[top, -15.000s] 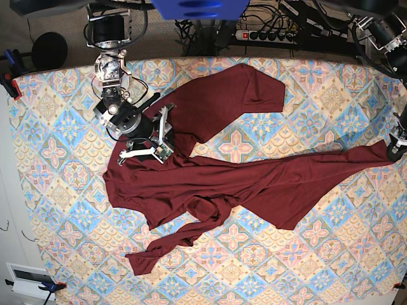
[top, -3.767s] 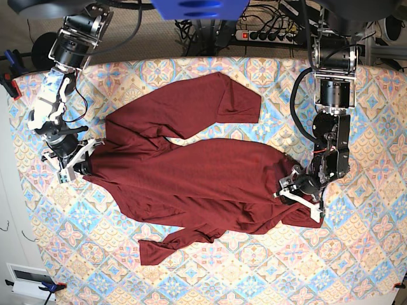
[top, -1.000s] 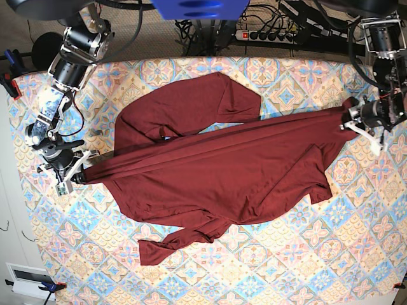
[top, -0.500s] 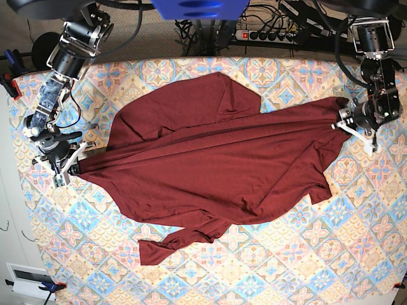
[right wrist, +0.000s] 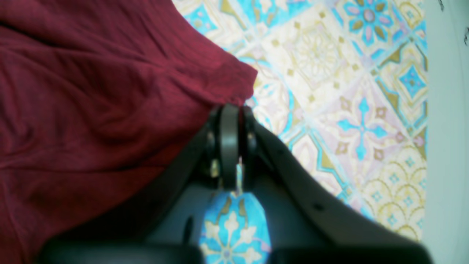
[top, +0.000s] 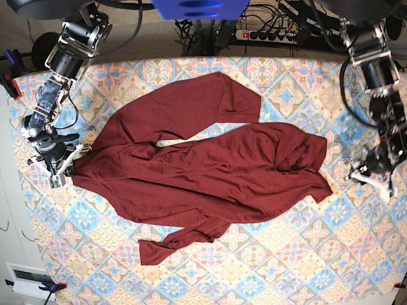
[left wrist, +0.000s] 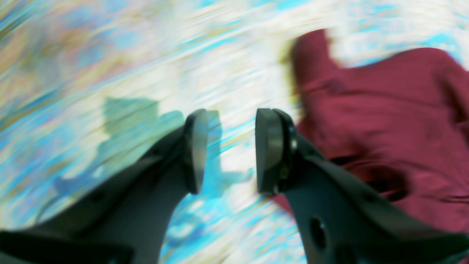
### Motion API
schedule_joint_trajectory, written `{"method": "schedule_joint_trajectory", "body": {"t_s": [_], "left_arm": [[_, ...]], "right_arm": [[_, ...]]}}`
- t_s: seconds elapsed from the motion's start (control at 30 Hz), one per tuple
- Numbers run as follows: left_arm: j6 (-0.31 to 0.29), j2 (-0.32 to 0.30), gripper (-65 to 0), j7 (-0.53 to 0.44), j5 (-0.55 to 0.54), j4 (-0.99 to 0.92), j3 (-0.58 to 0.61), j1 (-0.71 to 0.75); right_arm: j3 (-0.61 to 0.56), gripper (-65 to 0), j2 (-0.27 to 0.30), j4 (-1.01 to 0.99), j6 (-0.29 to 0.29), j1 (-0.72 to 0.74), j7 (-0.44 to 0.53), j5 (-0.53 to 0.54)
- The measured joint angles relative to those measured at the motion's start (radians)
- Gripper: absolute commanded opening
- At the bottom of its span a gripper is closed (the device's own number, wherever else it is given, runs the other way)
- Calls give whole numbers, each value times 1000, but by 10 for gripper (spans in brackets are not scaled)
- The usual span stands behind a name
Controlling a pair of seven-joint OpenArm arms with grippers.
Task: Layout the t-shirt on the table in an organized manner, then fold the t-shirt properly
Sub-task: 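Release the fabric and lower the left gripper onto the shirt's side edge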
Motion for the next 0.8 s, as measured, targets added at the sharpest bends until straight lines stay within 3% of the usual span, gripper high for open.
{"method": "schedule_joint_trajectory", "body": {"t_s": [0.23, 0.4, 0.67, 0.73, 0.8], "left_arm": [[22, 55, -437, -190, 74, -381, 117, -168], [10, 120, -436, -335, 84, -499, 238, -237], [11, 177, -447, -451, 86, -624, 322, -306], [19, 186, -486, -482, 93, -651, 351, -322], [19, 188, -595, -513, 95, -676, 383, -341]], "right_arm": [[0, -650, 3, 0, 0, -1, -2, -2], [0, -650, 1, 0, 0, -2, -4, -4], [0, -650, 1, 1, -1, -2, -4, -4], [0, -650, 1, 1, 0, -2, -3, -2], [0, -650, 1, 1, 0, -2, -3, -3]]}}
